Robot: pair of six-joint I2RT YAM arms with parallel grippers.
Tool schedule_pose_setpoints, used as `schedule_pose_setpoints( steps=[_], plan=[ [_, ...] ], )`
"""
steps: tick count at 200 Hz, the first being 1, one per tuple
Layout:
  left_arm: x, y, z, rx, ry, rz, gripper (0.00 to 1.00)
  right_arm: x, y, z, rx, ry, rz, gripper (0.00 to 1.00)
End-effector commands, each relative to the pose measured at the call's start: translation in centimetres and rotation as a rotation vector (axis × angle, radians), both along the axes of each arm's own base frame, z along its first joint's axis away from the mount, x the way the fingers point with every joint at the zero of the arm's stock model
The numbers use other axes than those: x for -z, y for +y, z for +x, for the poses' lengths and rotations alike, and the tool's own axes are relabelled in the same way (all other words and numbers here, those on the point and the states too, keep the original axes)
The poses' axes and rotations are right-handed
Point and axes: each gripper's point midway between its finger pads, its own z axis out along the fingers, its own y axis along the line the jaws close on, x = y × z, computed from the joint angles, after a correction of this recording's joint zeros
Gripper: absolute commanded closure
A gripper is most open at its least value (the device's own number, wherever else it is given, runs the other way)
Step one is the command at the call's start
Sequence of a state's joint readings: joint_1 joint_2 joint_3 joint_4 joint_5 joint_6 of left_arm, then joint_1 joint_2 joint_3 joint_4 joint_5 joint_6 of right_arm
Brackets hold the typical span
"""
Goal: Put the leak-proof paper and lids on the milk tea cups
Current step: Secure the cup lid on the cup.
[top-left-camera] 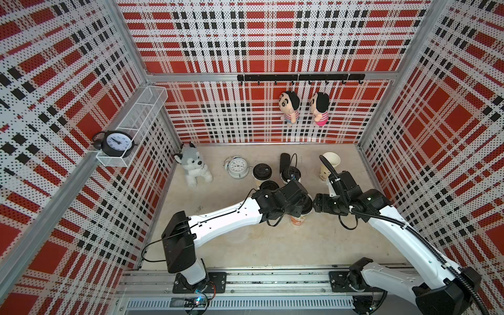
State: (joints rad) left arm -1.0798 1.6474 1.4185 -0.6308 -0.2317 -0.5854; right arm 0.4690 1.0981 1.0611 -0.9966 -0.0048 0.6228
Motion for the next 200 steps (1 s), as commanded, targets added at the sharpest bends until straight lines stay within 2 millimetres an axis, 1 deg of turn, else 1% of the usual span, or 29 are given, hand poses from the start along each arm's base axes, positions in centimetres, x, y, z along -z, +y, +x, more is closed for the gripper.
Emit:
schedule_pose_setpoints(
  steps=[1, 56, 79, 101, 137, 200],
  plan=[
    [3.4, 1.5, -0.9, -0.003, 0.061, 0.101, 0.62, 0.0, 0.1, 0.7, 0.009, -0.007, -0.002, 0.21],
    [3.7, 1.3, -1.1, 0.0, 0.069, 0.104, 0.62, 0.5, 0.6, 1.4, -0.013, 0.007, -0.009, 0.21],
    [4.0, 1.3, -1.1, 0.004, 0.074, 0.107, 0.62, 1.5, 0.5, 1.2, -0.016, 0.037, -0.026, 0.21],
    [4.0, 1.3, -1.2, 0.006, 0.078, 0.106, 0.62, 2.8, 0.1, 0.6, -0.007, 0.077, -0.051, 0.21],
    [4.6, 1.6, -1.3, 0.006, 0.088, 0.115, 0.63, 5.9, -0.7, -1.1, 0.026, 0.155, -0.065, 0.21],
    [5.7, 1.9, -1.4, 0.012, 0.114, 0.121, 0.63, 13.5, -0.7, -4.2, 0.087, 0.289, -0.004, 0.22]
  ],
)
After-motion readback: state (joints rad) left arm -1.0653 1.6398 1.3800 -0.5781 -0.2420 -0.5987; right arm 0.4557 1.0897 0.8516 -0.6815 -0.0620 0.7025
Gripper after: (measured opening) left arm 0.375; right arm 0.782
